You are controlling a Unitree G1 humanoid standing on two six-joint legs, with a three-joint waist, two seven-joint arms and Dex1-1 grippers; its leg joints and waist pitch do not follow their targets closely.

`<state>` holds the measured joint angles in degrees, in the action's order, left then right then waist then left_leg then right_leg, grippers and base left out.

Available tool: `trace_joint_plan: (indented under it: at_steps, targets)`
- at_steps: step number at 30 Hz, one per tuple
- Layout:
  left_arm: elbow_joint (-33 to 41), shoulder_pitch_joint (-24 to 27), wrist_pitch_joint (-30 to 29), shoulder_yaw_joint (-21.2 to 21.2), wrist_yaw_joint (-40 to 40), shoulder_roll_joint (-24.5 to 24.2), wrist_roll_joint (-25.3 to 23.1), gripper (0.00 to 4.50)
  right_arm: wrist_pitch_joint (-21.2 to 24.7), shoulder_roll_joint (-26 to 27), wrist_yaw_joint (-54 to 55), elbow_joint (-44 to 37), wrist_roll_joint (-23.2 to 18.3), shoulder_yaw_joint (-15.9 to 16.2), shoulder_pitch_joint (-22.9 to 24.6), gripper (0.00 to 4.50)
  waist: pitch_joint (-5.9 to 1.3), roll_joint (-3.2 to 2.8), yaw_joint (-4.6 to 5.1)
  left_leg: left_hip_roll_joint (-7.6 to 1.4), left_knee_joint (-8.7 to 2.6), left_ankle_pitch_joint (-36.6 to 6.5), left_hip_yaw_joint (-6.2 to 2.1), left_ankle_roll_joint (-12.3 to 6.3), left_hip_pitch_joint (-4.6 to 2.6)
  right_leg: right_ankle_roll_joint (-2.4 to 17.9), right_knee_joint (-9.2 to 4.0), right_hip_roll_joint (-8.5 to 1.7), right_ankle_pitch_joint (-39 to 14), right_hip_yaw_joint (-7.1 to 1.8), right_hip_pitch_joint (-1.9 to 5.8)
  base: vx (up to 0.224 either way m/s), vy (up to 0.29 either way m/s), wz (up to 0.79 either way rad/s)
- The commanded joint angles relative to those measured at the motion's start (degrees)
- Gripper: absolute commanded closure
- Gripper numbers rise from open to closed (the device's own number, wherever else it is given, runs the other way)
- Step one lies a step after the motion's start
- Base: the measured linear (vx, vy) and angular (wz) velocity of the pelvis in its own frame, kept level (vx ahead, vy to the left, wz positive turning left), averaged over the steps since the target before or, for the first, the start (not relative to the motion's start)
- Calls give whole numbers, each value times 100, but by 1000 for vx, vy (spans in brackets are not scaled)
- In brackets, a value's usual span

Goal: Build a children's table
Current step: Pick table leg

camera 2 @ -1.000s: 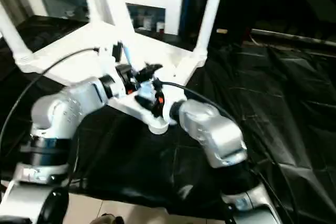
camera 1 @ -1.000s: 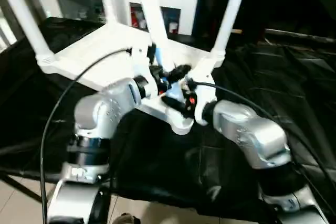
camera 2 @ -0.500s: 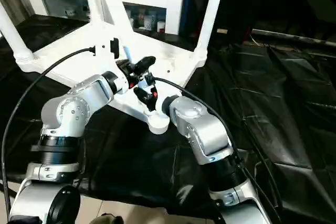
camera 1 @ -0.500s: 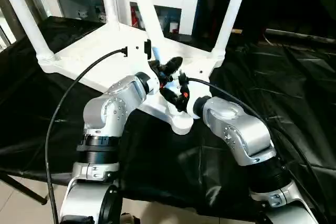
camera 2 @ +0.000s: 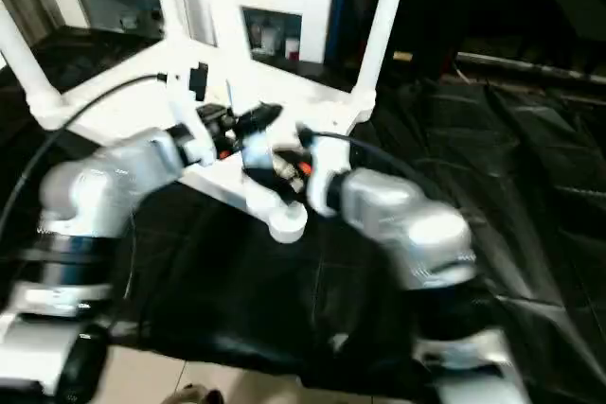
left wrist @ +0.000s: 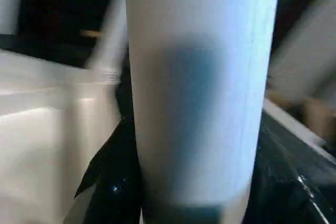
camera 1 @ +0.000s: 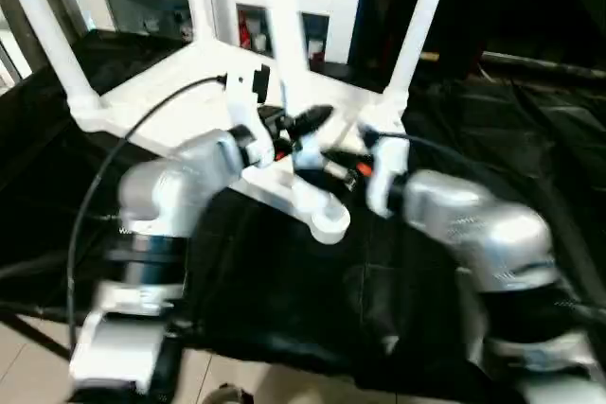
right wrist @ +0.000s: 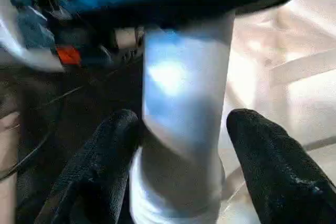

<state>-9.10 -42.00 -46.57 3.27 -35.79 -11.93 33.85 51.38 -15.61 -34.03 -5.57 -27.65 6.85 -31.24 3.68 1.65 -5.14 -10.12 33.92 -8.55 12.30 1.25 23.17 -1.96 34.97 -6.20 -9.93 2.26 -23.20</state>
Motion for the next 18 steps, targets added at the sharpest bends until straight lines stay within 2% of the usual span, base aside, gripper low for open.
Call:
trace_joint_plan:
  at_steps: [1, 2, 3, 5, 6, 7, 8, 11, 12, 15, 18]
  targets:
    - [380, -46, -204, -106, -594, -106, 419, 253, 281, -110, -211, -146, -264, -128, 35, 147, -458, -30, -26, -223, -407, -1418, -157, 390, -227, 1133, -340, -168, -917, -149, 209, 0, 0, 0]
    - [429, -56, -232, -101, -711, -134, 500, 253, 338, -129, -252, -151, -324, -140, 36, 147, -459, -38, -24, -231, -407, -1439, -157, 395, -228, 1140, -337, -170, -956, -152, 203, 0, 0, 0]
    - [448, -60, -244, -99, -756, -144, 532, 253, 361, -137, -268, -152, -347, -145, 36, 147, -448, -18, -11, -228, -413, -1464, -156, 394, -218, 1141, -350, -165, -1013, -153, 204, 0, 0, 0]
    - [513, -124, -344, -19, -1069, -169, 768, 253, 494, -230, -446, -187, -497, -132, 54, 147, -441, -37, -23, -233, -418, -1659, -160, 449, -243, 1098, -379, -181, -1346, -153, 189, 0, 0, 0]
    - [509, -136, -377, 10, -1094, -154, 822, 253, 505, -235, -467, -182, -512, -132, 55, 164, -435, -53, -19, -237, -426, -1736, -166, 498, -247, 1059, -393, -181, -1439, -157, 175, 0, 0, 0]
    - [515, -144, -416, 39, -1130, -144, 881, 253, 538, -236, -486, -182, -541, -142, 54, 181, -433, -43, -16, -235, -433, -1796, -173, 535, -242, 1012, -399, -178, -1529, -155, 175, 0, 0, 0]
    - [516, -156, -451, 50, -1164, -144, 927, 253, 570, -249, -519, -178, -573, -152, 50, 181, -435, -89, -28, -235, -437, -1821, -184, 562, -247, 991, -395, -185, -1556, -155, 175, 0, 0, 0]
    - [547, -150, -495, 22, -1250, -177, 988, 253, 587, -259, -549, -177, -605, -156, 53, 200, -432, -74, -18, -237, -452, -1951, -194, 631, -252, 904, -417, -177, -1678, -151, 159, 0, 0, 0]
    - [553, -131, -497, 3, -1294, -209, 989, 253, 591, -249, -536, -194, -636, -165, 63, 204, -430, -106, -14, -233, -454, -2014, -198, 664, -258, 875, -431, -175, -1735, -153, 150, 0, 0, 0]
    - [528, -110, -467, -7, -1337, -229, 950, 253, 606, -239, -491, -259, -666, -155, 101, 223, -433, -73, -15, -237, -457, -2030, -202, 677, -258, 864, -427, -175, -1739, -152, 149, 0, 0, 0]
    - [474, -110, -371, 19, -1279, -197, 895, 253, 631, -213, -442, -327, -686, -143, 140, 235, -437, -75, -14, -240, -460, -1982, -204, 677, -252, 869, -417, -177, -1683, -152, 154, 0, 0, 0]
